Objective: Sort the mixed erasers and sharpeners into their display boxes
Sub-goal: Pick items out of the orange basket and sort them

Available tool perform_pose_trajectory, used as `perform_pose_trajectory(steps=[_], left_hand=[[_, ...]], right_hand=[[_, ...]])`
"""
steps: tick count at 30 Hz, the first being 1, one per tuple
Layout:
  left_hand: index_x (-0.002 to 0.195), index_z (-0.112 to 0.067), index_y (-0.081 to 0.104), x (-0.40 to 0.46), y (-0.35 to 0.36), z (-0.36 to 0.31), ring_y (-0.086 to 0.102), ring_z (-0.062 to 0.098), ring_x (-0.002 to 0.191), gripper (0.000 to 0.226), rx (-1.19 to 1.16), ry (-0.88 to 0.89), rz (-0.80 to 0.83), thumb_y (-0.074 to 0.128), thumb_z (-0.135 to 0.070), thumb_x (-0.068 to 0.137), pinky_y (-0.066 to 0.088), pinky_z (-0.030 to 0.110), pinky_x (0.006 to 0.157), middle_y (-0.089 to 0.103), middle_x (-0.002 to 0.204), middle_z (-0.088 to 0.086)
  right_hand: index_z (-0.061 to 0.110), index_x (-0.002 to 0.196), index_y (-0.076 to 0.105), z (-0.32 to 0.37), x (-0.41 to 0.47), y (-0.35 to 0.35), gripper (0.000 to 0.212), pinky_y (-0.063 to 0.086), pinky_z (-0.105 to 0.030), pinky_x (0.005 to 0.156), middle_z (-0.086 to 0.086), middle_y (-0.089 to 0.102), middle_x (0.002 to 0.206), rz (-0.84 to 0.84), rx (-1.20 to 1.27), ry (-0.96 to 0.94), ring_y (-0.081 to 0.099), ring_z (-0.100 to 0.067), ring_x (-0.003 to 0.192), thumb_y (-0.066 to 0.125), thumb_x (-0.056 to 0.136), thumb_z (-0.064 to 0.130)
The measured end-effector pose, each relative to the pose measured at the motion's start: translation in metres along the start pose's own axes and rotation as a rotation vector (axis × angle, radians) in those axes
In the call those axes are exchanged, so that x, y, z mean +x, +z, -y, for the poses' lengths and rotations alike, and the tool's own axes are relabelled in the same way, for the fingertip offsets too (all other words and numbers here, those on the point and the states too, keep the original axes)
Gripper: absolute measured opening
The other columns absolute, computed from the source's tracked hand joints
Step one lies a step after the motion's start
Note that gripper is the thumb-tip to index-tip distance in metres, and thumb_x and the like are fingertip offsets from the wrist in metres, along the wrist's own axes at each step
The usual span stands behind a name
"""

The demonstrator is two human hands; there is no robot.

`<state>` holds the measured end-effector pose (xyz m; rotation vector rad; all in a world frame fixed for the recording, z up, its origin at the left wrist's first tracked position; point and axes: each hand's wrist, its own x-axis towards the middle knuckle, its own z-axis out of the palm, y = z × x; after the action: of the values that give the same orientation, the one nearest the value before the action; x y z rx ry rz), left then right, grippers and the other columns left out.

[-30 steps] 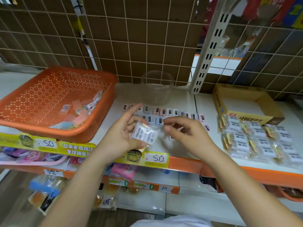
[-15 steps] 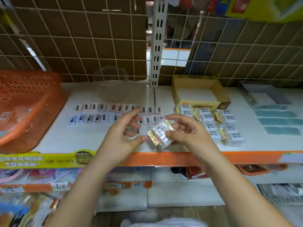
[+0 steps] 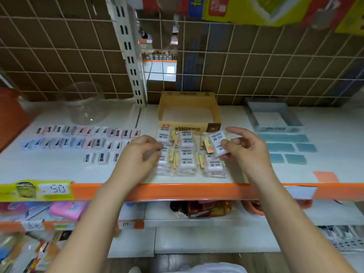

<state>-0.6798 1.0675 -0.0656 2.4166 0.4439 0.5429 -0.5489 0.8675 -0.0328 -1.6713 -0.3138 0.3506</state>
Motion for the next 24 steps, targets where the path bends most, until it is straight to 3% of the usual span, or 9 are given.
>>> perform_pose_trajectory(steps=[3,5,9,13,16,20,24], left_hand=[[0.092,-0.006,0.073,-0.001,0.005,-0.002,0.057,0.022,0.095,0.014,0.031,-0.014,-0.004,0.066,-0.002,0.081,0.037,0.025,0.086,0.06,0.094,0.0],[0.091,-0.005,0.073,-0.002,0.005,-0.004,0.057,0.019,0.093,0.013,0.028,-0.035,-0.017,0.066,-0.001,0.08,0.036,0.019,0.085,0.059,0.094,-0.002],[0.09,-0.003,0.073,-0.003,0.007,-0.006,0.056,0.016,0.091,0.013,0.025,-0.05,-0.039,0.066,0.002,0.08,0.032,0.001,0.079,0.059,0.093,-0.001],[0.089,-0.001,0.073,-0.004,0.007,-0.009,0.055,0.015,0.09,0.013,0.021,-0.048,-0.051,0.064,0.002,0.08,0.031,-0.004,0.078,0.059,0.093,-0.001],[0.089,-0.002,0.072,-0.004,0.008,-0.009,0.054,0.014,0.09,0.012,0.031,-0.041,-0.056,0.064,0.001,0.081,0.03,-0.004,0.078,0.059,0.094,0.0],[0.091,-0.004,0.072,-0.005,0.008,-0.009,0.054,0.013,0.092,0.013,0.038,-0.035,-0.051,0.063,0.0,0.083,0.03,-0.001,0.078,0.06,0.097,0.001],[0.103,-0.008,0.069,-0.007,0.003,-0.011,0.055,0.016,0.097,0.019,0.079,-0.008,-0.035,0.061,-0.007,0.086,0.035,0.017,0.084,0.059,0.101,0.0]], right_hand=[[0.014,0.096,0.067,-0.016,-0.002,-0.003,0.016,0.052,-0.02,0.056,-0.007,0.061,0.072,-0.01,-0.146,-0.06,0.061,-0.012,0.06,0.069,0.08,0.01],[0.018,0.09,0.066,-0.025,-0.006,-0.001,0.011,0.053,-0.026,0.064,-0.011,0.063,0.075,-0.018,-0.256,-0.11,0.061,-0.021,0.067,0.07,0.08,0.016],[0.013,0.09,0.063,-0.03,-0.011,0.002,0.014,0.036,-0.014,0.056,-0.001,0.053,0.066,-0.027,-0.491,-0.29,0.047,-0.011,0.061,0.069,0.081,0.022],[0.008,0.095,0.064,-0.033,-0.008,0.001,0.024,0.039,-0.025,0.07,-0.002,0.054,0.085,-0.038,-0.656,-0.391,0.051,-0.016,0.082,0.066,0.082,0.028],[0.009,0.099,0.064,-0.035,-0.007,0.002,0.027,0.041,-0.029,0.079,-0.003,0.055,0.095,-0.021,-0.692,-0.4,0.049,-0.018,0.094,0.064,0.083,0.032],[0.009,0.1,0.065,-0.038,-0.005,0.003,0.028,0.035,-0.026,0.079,-0.006,0.055,0.097,-0.023,-0.718,-0.404,0.047,-0.021,0.099,0.065,0.082,0.03],[0.007,0.102,0.067,-0.03,-0.007,0.005,0.036,0.031,-0.024,0.079,-0.01,0.057,0.1,-0.065,-0.763,-0.529,0.046,-0.025,0.101,0.055,0.083,0.035]])
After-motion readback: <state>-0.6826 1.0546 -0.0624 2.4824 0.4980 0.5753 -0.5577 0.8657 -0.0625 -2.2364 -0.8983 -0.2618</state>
